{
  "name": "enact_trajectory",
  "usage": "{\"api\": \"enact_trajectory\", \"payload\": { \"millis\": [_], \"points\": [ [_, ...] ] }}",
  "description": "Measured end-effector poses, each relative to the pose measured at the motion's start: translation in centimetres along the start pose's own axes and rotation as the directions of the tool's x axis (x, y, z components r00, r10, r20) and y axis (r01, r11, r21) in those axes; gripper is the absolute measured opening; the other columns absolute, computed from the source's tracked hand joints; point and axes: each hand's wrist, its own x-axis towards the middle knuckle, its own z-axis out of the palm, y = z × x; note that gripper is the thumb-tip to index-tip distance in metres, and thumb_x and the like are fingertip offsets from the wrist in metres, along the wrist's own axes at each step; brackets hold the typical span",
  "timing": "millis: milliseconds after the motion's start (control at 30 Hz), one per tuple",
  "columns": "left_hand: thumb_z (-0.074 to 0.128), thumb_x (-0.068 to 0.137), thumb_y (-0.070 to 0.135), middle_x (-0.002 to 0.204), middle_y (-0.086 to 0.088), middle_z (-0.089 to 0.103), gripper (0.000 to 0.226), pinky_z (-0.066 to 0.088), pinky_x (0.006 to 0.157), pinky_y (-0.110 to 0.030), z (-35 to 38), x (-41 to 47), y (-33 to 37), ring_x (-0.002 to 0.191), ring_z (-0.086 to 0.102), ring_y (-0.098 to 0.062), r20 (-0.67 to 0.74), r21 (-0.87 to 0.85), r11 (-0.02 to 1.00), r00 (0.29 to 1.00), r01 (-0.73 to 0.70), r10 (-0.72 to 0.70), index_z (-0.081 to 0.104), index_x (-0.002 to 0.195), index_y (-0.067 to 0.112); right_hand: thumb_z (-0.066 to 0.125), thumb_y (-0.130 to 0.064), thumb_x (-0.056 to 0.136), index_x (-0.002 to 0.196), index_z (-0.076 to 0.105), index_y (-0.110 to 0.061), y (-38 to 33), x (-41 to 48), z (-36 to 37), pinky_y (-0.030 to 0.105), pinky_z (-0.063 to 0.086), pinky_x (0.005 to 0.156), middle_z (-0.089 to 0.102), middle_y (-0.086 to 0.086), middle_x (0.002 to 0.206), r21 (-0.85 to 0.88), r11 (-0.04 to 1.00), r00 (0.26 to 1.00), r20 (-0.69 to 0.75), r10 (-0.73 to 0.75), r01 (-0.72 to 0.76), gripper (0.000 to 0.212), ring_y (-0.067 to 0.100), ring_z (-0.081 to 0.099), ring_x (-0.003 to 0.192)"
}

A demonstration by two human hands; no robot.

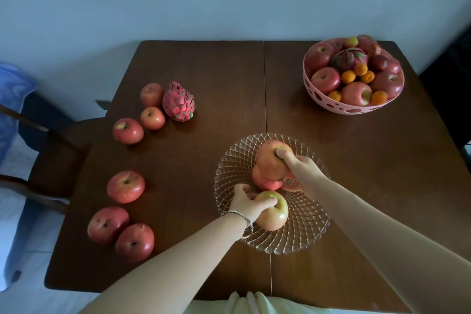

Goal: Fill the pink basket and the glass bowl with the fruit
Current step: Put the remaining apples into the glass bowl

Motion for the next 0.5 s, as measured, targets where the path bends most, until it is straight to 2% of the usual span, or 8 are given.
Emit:
{"api": "enact_trajectory", "payload": {
  "millis": [33, 100, 200, 300, 400, 500],
  "points": [
    [0.070, 0.079, 0.021, 0.119, -0.002, 0.048, 0.075, 0.037, 0.088, -0.028, 0.1, 0.1, 0.0, 0.107, 0.048, -0.018, 0.001, 0.001, 1.000, 1.000, -0.001, 0.001, 0.026, 0.139, 0.021, 0.060, -0.046, 0.082, 0.092, 0.059, -0.016, 0.1, -0.1, -0.1, 0.043, 0.054, 0.085, 0.057, 0.006, 0.107, 0.000, 1.000, 1.000, -0.013, -0.016, 0.016, 0.031, 0.023, 0.055, 0.103],
    [0.065, 0.080, 0.020, 0.140, -0.006, 0.034, 0.085, 0.037, 0.096, -0.035, 0.2, 0.2, 0.3, 0.121, 0.043, -0.022, 0.007, 0.067, 0.997, 0.999, -0.045, 0.045, 0.012, 0.146, 0.032, 0.063, -0.041, 0.082, 0.085, 0.061, -0.015, 0.2, -0.3, -0.6, 0.042, 0.052, 0.086, 0.059, 0.006, 0.093, -0.032, 0.995, 0.993, -0.077, -0.093, 0.091, 0.027, 0.021, 0.056, 0.090],
    [0.061, 0.081, 0.016, 0.150, -0.004, 0.023, 0.087, 0.035, 0.103, -0.040, 0.2, 0.4, 0.7, 0.131, 0.036, -0.025, 0.037, 0.086, 0.993, 0.996, -0.086, 0.083, 0.009, 0.147, 0.036, 0.066, -0.037, 0.081, 0.094, 0.067, -0.007, -0.1, -0.9, -2.4, 0.035, 0.048, 0.075, 0.063, 0.009, 0.085, -0.147, 0.967, 0.957, -0.173, -0.231, 0.207, 0.033, 0.021, 0.057, 0.081],
    [0.063, 0.081, 0.014, 0.145, -0.001, 0.034, 0.084, 0.035, 0.095, -0.034, -0.2, 0.6, 0.5, 0.120, 0.043, -0.021, 0.062, 0.081, 0.991, 0.993, -0.106, 0.101, 0.013, 0.146, 0.031, 0.067, -0.036, 0.081, 0.092, 0.067, -0.008, -0.2, -1.7, -5.0, 0.028, 0.046, 0.066, 0.065, 0.007, 0.082, -0.328, 0.923, 0.958, -0.129, -0.257, 0.203, 0.030, 0.018, 0.057, 0.072],
    [0.068, 0.079, 0.017, 0.137, 0.003, 0.044, 0.077, 0.036, 0.092, -0.030, -0.5, 0.9, -0.1, 0.109, 0.045, -0.014, 0.053, 0.064, 0.993, 0.994, -0.094, 0.091, 0.022, 0.140, 0.028, 0.071, -0.040, 0.076, 0.097, 0.065, -0.016, 0.9, -2.3, -6.0, 0.020, 0.041, 0.054, 0.064, 0.000, 0.085, -0.581, 0.798, 0.969, -0.061, -0.239, 0.160, 0.033, 0.011, 0.057, 0.070],
    [0.069, 0.078, 0.017, 0.125, 0.003, 0.050, 0.067, 0.038, 0.091, -0.029, -0.3, 1.2, -0.4, 0.107, 0.049, -0.015, 0.049, 0.081, 0.993, 0.996, -0.084, 0.081, 0.030, 0.133, 0.024, 0.071, -0.044, 0.073, 0.109, 0.061, -0.017, 2.7, -2.2, -5.5, 0.020, 0.043, 0.059, 0.062, -0.001, 0.094, -0.720, 0.679, 0.968, -0.044, -0.246, 0.140, 0.046, 0.014, 0.058, 0.080]
  ]
}}
